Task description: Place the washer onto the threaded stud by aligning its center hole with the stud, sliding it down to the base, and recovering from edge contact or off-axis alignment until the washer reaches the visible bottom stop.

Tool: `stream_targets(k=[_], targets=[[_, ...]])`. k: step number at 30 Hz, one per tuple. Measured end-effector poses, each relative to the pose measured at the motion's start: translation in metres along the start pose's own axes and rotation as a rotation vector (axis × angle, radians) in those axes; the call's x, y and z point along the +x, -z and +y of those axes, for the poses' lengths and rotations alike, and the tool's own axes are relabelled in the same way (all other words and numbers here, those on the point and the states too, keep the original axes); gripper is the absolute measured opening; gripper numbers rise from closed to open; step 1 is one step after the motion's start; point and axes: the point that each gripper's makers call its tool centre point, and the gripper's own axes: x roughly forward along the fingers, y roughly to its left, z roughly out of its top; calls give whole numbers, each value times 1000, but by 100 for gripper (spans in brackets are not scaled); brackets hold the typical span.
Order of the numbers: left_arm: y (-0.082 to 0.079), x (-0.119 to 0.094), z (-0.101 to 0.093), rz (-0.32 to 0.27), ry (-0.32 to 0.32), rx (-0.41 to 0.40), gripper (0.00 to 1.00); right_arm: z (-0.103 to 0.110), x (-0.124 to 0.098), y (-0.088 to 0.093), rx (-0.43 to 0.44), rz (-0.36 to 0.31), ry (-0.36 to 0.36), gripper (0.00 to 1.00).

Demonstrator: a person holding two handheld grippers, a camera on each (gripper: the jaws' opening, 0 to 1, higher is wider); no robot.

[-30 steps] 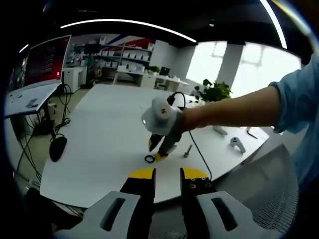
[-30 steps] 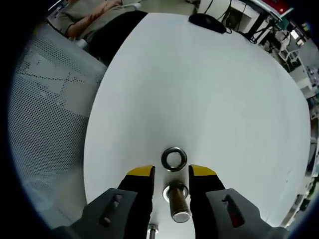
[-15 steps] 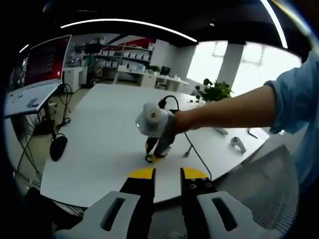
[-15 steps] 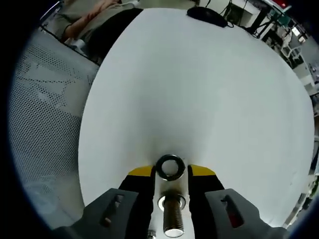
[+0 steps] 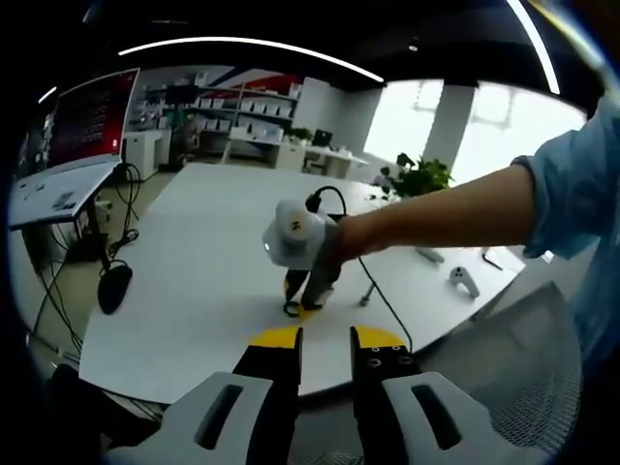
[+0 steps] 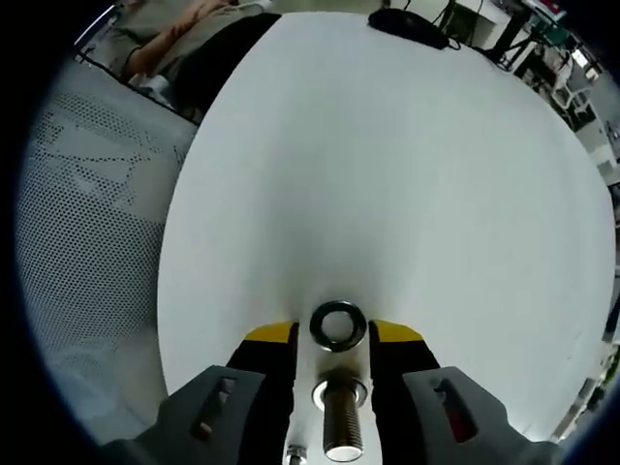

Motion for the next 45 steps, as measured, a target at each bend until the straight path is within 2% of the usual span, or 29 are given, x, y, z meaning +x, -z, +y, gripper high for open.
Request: stream_targets(k=[5,13,17,18,20,27,29,37,45], targets=[[0,0,1,-1,-4,0,17,-2,1,2,13,1,5,31],[0,0,1,-2,-11,-1,17,-3,0,1,77,-71,13,31],[0,0,2,-3,-14,-3,17,3,-3,0,80,-85,15,30],[0,0,2,-4,-16,-3,17,3,-3,0,83,-93,18,25],[0,0,2,-6,-20,-4,17,1,-3,-1,47,-112,17,25],[-1,0,3,-9,-24,-7,17,3,-5,-2,51,-121,29,23],[-1,0,3,-9,-25,-7,17,3,-5,-1,41,-104,40,23],[-1,0,3,-5,-22,-5,17,6,-28,-11,32,-159,43,22],[0,0,2,-3,-18,-3,17,4,-48,-8,10,-164,61,22]])
